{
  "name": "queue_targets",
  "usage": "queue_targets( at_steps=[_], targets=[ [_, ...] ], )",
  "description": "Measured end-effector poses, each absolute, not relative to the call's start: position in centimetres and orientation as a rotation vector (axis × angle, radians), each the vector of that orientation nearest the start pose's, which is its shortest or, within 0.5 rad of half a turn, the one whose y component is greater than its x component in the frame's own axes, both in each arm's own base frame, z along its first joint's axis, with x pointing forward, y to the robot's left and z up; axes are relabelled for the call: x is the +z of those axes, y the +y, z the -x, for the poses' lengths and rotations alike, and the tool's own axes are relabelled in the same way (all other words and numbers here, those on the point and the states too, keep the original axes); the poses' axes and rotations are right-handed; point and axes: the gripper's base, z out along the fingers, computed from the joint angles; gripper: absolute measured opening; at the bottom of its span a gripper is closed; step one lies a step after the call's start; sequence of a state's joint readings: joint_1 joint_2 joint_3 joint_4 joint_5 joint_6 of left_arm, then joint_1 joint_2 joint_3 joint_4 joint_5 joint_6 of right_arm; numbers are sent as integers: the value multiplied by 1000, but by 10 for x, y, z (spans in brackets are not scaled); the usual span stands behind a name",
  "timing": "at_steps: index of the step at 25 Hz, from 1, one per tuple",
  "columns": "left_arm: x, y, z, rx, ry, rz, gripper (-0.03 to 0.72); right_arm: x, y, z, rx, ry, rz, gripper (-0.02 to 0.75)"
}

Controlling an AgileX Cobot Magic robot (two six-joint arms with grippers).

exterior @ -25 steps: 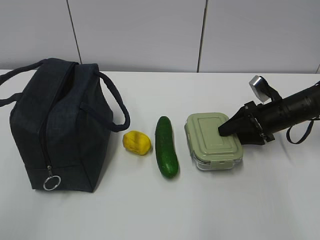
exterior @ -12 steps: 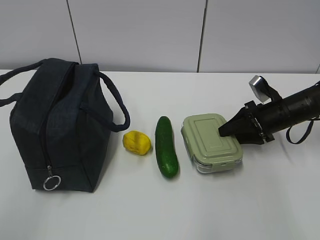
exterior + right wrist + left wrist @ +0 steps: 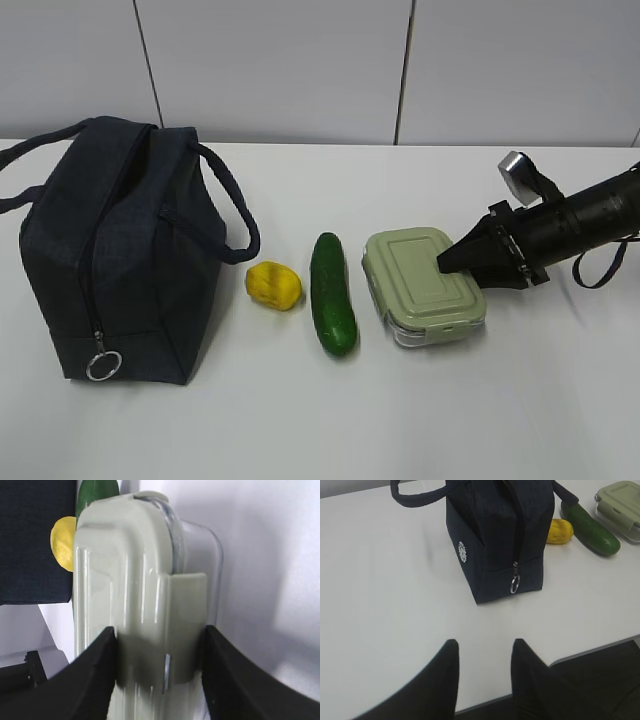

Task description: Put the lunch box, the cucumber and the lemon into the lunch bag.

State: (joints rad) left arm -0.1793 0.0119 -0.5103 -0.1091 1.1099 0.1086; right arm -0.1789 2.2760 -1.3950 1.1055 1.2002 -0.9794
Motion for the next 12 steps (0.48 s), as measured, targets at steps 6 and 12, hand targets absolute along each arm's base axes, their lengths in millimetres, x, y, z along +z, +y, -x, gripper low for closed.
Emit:
queue_targets(
  at_steps=[6, 12],
  targets=[
    [277, -8, 8, -175, 2072, -309, 239, 100, 4, -407, 1384, 2613, 172, 382],
    [277, -8, 8, -175, 2072, -309, 239, 100, 3, -407, 1388, 2621, 152, 377]
  ],
)
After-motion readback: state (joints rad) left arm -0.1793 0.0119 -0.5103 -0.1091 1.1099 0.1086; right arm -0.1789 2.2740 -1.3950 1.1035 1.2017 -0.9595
